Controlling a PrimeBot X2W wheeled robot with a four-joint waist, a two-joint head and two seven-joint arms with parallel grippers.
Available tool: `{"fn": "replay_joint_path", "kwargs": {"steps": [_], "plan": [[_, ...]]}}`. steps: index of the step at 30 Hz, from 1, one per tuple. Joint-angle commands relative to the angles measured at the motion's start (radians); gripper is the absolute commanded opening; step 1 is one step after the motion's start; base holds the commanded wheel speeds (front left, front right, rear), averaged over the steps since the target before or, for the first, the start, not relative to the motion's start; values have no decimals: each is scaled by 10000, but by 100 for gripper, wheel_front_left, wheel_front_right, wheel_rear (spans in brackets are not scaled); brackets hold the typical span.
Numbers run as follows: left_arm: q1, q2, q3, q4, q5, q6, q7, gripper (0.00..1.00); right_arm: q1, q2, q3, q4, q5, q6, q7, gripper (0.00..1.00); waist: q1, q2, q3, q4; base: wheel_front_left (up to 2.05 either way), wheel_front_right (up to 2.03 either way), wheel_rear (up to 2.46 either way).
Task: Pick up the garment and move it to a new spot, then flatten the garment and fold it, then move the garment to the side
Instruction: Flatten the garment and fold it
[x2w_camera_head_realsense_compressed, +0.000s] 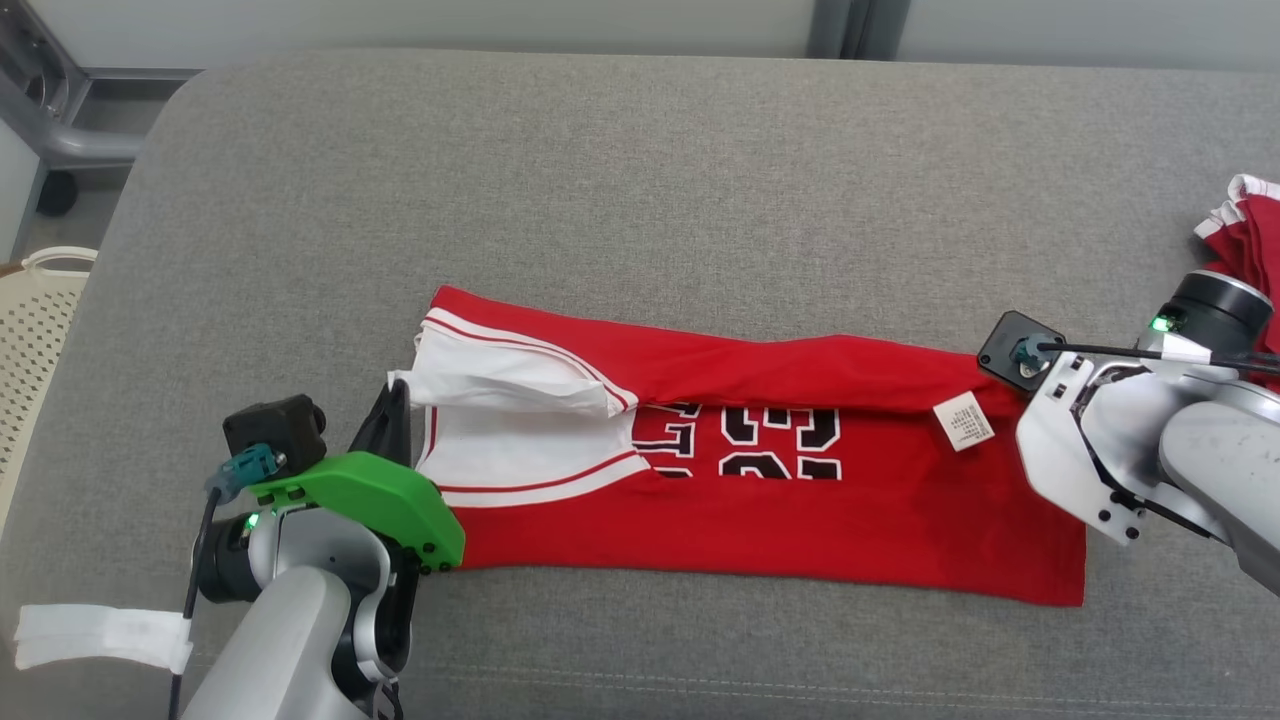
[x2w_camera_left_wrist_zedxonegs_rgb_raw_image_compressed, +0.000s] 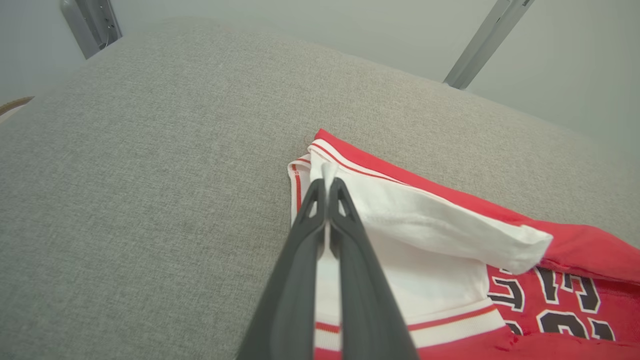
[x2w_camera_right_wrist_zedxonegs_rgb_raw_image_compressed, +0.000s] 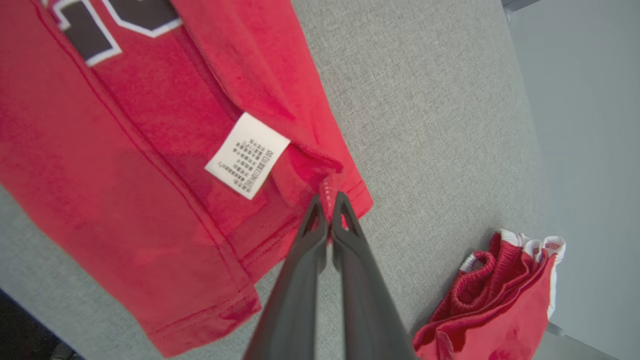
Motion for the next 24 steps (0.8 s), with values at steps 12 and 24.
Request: {"fn": "replay_joint_path", "kwargs": {"steps": [12,24], "plan": [[932,38,-122,-634,-222,352,325,0,-698,-231,1403,455,480,-18,56,0,0,-1,9,125,0,0,0],[1210,-39,-321,-270,-296,395,451,0,-575,-340,1810,378,286,-18,468,0,0,-1,-53,231,0,0,0]]}}
